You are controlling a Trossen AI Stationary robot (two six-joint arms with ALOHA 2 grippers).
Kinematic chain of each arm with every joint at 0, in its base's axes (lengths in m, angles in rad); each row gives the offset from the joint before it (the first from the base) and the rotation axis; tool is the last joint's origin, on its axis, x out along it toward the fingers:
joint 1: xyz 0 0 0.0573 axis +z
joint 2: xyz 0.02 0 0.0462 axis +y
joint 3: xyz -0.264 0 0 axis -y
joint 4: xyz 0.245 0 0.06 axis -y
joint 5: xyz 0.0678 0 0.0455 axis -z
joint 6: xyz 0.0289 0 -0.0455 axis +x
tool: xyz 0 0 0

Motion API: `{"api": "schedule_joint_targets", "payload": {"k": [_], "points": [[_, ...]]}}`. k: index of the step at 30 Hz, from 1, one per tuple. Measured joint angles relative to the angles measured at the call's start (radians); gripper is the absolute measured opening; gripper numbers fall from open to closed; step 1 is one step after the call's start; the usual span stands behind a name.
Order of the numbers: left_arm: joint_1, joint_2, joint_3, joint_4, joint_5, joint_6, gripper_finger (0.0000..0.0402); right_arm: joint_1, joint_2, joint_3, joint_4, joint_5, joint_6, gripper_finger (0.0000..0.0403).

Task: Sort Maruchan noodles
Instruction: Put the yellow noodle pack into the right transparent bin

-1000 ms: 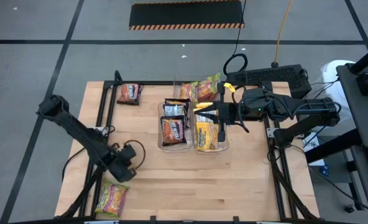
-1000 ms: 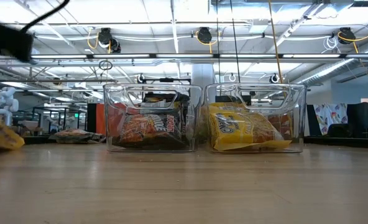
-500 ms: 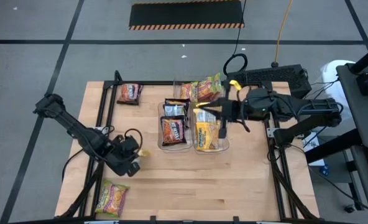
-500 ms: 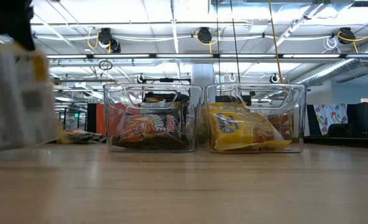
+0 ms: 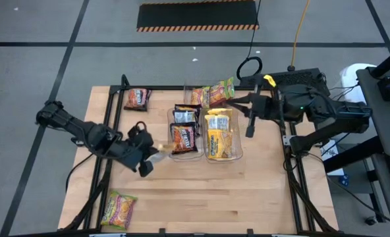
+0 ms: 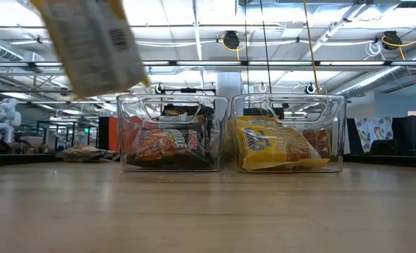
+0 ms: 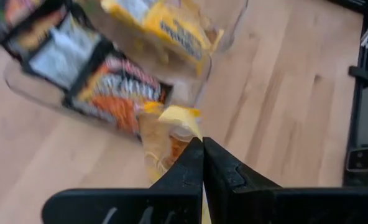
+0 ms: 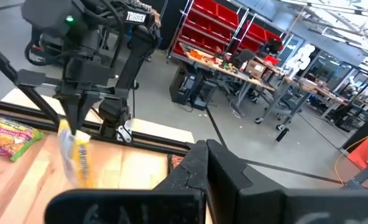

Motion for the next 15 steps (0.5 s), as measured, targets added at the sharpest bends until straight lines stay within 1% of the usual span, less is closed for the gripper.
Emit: {"api": "schedule_joint_targets", "payload": {"k": [6, 10, 13, 15], "points": [[0.095, 0.087, 0.122, 0.000, 0.002, 0.192, 0.0000, 0.000, -0.038, 0.000, -0.007, 0.005, -0.003, 0.0000], [0.149, 0.150, 0.210, 0.027, 0.016, 0.326, 0.0000, 0.000, -0.056, 0.000, -0.037, 0.095, -0.004, 0.0000], [0.192, 0.192, 0.259, 0.100, 0.058, 0.446, 0.0000, 0.000, -0.067, 0.000, -0.061, 0.157, -0.004, 0.0000], [0.222, 0.221, 0.287, 0.152, 0.066, 0.523, 0.0000, 0.000, -0.074, 0.000, -0.071, 0.182, -0.004, 0.0000]]}}
